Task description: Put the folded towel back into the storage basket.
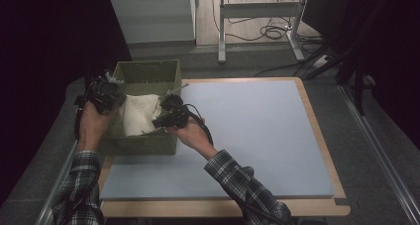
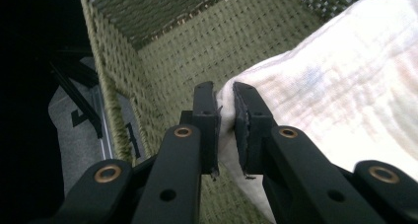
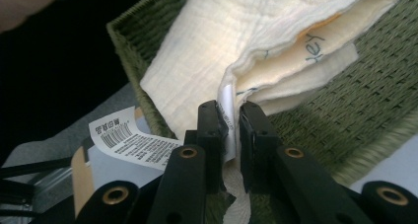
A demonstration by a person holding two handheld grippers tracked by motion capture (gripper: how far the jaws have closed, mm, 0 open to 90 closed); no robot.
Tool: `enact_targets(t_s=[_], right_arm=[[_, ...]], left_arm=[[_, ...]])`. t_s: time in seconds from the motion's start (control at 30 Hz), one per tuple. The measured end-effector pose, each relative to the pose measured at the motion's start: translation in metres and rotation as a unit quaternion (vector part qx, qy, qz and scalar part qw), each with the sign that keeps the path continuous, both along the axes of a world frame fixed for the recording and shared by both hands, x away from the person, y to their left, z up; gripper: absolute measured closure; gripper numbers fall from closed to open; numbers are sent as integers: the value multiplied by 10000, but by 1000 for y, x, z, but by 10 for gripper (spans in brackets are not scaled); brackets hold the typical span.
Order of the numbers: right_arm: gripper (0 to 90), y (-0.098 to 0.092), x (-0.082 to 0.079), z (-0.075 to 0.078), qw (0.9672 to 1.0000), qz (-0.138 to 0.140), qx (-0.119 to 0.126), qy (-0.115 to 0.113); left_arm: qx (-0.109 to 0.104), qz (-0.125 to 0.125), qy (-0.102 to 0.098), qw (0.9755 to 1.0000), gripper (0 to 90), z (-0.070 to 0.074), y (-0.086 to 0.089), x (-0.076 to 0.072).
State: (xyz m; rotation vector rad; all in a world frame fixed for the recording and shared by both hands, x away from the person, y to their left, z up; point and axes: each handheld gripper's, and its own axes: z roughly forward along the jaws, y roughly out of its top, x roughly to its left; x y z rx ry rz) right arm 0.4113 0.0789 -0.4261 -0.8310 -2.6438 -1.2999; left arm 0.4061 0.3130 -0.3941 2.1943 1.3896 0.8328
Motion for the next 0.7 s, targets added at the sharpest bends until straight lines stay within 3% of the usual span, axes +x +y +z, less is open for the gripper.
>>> enact_targets(t_s=[0.27, 0.6, 0.7], right_arm=[[798, 20, -1, -12, 9992, -150, -356, 76], [785, 25, 2, -24, 9962, -342, -771, 213], [753, 26, 2, -24, 9959, -334, -834, 129]], left_arm=[[-5, -19, 59, 10000, 796, -19, 7, 5], [82, -166, 166, 9997, 790, -35, -7, 20], [64, -177, 219, 9996, 778, -40, -9, 24]])
